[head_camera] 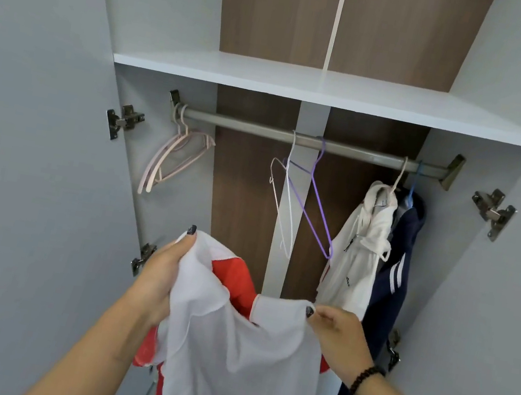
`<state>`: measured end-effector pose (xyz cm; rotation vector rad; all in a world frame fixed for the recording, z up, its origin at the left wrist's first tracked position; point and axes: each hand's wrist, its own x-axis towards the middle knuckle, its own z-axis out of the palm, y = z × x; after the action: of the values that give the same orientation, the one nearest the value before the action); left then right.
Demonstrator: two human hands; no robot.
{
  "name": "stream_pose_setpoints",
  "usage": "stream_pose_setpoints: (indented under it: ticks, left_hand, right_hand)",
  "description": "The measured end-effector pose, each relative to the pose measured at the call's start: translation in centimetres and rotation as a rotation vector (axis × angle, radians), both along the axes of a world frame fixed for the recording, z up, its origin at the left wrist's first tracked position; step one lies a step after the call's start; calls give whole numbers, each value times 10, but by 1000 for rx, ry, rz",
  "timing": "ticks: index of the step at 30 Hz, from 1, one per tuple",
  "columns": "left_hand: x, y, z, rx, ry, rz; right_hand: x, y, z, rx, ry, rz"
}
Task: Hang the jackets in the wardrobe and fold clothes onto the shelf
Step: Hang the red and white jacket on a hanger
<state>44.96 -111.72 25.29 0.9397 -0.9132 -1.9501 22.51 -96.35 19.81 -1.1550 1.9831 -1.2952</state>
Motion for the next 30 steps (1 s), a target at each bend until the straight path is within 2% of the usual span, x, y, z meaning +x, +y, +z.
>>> stream_pose_setpoints:
  ticks: [3,5,9,12,16,18,22,23,28,30]
  left_hand:
    - [-2,11,21,-80,20,-15]
    - [-9,24,37,-145,23,-69]
    - [-32,63,56,-227,-68,-224]
    - [-41,91,61,-193,-96,-372]
    - [-33,96,59,-161,-80,-519]
    - [-26,93,52,-151,-80,-553]
    - [-20,100,23,-118,-38,-372]
    - [-21,101,14,-111,-34,-301]
    - [-21,91,0,-167,-164,-26]
    - [-18,89,1,-246,-205,-58]
  right_hand:
    - [5,7,-5,326,209,235]
    - [12,9,-8,476,232,321]
    - [29,3,-9,212,6,341]
    - [40,-2,-3,33,5,311]
    - [43,-8,10,-118,63,136]
    - [43,-11,21,-240,-49,58]
    - [37,-10,36,-390,-500,28]
    - [36,-9,38,-402,-526,31]
    - [38,-2,38,-394,-277,41]
    - [40,-2,35,-407,-199,40]
